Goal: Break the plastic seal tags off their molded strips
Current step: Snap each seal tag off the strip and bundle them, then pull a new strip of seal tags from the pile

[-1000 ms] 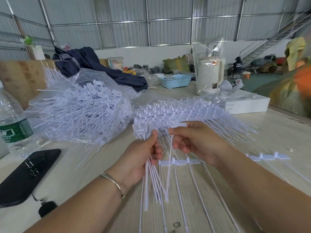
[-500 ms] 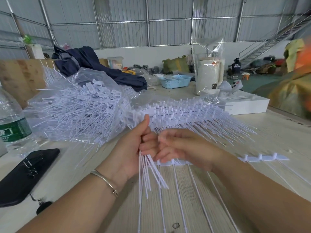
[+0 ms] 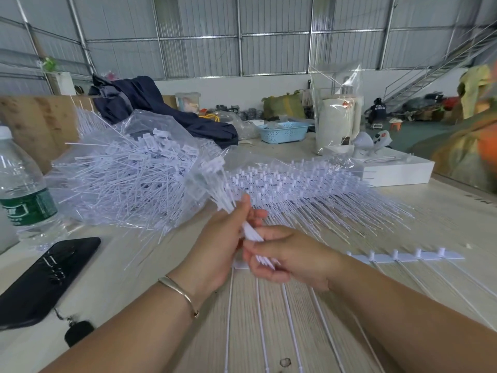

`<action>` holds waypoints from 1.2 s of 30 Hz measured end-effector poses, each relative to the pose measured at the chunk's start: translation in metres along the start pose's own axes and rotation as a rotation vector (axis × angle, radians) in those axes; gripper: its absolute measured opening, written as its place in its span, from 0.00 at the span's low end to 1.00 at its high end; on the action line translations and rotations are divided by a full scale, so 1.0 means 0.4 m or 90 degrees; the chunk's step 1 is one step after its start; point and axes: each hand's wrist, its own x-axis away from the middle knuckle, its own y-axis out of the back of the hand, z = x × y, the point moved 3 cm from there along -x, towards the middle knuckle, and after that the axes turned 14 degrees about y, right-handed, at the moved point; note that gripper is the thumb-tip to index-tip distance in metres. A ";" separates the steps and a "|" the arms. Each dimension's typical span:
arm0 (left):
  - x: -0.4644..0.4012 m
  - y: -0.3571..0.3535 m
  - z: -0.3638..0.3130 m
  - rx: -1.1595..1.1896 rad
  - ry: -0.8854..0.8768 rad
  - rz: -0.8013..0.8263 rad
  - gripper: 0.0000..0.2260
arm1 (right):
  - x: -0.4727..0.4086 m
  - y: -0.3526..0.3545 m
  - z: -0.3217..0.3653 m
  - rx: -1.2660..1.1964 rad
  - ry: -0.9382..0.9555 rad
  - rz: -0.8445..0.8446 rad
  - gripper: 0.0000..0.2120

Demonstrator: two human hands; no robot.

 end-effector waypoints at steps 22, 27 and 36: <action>-0.116 0.192 -0.075 -0.283 -0.040 -0.413 0.12 | 0.002 0.120 -0.004 0.336 0.126 -0.195 0.12; -0.127 0.314 -0.136 -0.547 0.066 -0.502 0.15 | 0.000 0.110 -0.016 0.325 0.093 -0.174 0.11; -0.135 0.349 -0.173 -0.909 0.106 -0.498 0.10 | -0.002 0.114 -0.029 0.307 0.088 -0.162 0.11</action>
